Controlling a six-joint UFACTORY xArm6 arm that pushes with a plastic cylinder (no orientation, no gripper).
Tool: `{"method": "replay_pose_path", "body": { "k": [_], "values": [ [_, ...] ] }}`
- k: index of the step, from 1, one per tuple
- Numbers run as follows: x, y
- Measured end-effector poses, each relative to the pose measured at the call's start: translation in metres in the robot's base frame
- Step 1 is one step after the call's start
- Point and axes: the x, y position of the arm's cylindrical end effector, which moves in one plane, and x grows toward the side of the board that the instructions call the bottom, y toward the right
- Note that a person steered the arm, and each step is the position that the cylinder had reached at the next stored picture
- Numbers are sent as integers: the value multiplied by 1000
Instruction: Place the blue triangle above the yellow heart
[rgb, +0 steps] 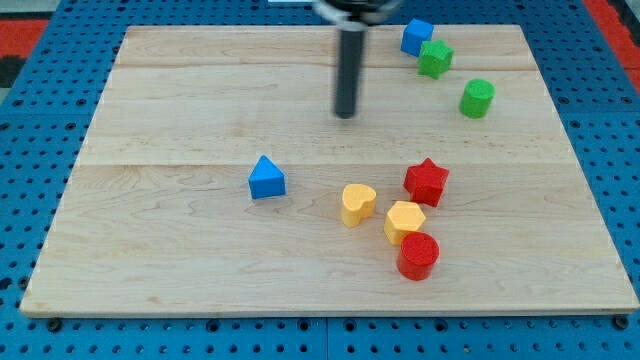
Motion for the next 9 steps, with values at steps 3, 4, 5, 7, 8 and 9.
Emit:
{"method": "replay_pose_path", "body": {
  "k": [3,4,5,7,8,9],
  "values": [
    [89,-177],
    [109,-149],
    [161,-141],
    [134,23],
    [136,-13],
    [136,-65]
  ]
}}
